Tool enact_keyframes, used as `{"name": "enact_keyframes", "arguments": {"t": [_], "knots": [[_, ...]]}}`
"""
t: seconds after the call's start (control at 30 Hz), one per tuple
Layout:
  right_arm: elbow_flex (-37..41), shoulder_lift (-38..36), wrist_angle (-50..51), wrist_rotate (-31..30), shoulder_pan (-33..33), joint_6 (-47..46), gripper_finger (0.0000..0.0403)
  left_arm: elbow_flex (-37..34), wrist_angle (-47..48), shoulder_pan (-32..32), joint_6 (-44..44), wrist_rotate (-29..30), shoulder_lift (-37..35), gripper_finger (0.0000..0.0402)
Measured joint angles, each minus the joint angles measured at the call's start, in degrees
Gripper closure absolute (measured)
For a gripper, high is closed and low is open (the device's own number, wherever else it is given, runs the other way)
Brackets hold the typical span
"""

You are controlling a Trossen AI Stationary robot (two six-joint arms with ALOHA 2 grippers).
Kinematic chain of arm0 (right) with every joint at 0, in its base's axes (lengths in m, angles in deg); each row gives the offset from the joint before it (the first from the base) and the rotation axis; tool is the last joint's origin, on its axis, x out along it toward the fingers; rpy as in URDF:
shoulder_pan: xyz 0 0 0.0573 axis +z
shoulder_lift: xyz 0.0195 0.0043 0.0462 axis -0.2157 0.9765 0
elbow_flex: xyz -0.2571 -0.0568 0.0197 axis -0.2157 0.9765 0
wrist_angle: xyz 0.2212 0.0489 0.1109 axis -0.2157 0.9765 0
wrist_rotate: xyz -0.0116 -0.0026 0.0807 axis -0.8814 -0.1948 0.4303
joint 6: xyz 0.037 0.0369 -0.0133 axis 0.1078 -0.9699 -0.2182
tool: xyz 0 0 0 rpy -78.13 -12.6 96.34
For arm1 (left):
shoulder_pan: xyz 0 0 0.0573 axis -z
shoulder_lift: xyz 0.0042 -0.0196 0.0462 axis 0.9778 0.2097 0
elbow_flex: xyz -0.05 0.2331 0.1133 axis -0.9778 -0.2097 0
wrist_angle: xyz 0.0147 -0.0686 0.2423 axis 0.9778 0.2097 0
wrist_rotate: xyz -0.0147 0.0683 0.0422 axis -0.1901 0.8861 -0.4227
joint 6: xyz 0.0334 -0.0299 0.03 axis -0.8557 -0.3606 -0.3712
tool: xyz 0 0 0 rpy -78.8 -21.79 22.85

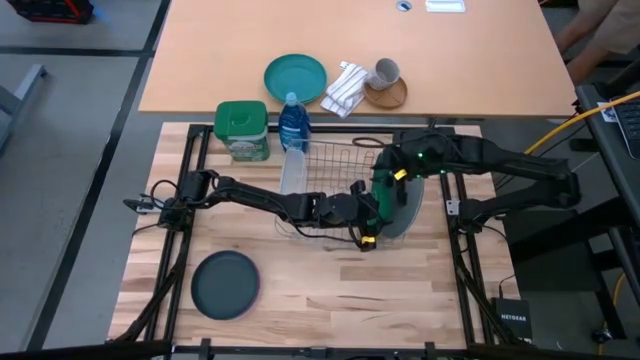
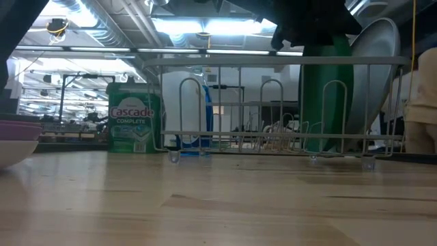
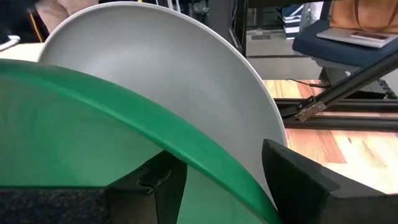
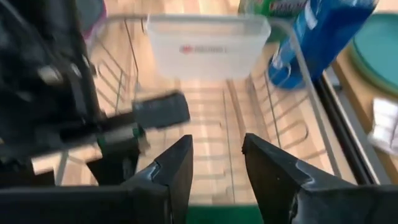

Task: Sort dishes
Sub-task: Put the green plate into the dish rack

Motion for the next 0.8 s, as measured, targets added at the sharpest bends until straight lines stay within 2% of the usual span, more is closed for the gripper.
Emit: {"name": "enact_keyframes", "arguments": {"t": [0.2,0.43,0.8], "knots": [[-2.6,0.1,7.7,-2.9,0.0,-0.3,0.0256,0.0,0.1,0.3,-1.2,-0.1,0.0,0.0208],[-4.2,0.0,13.1,-3.1,0.0,-0.7,0.0256,0.0,0.1,0.4,-2.2,-0.2,0.0,0.0208],[-4.0,0.2,11.9,-3.1,0.0,-0.7,0.0256,0.0,6.6,1.9,-1.8,1.0,-3.3,0.0208]]}}
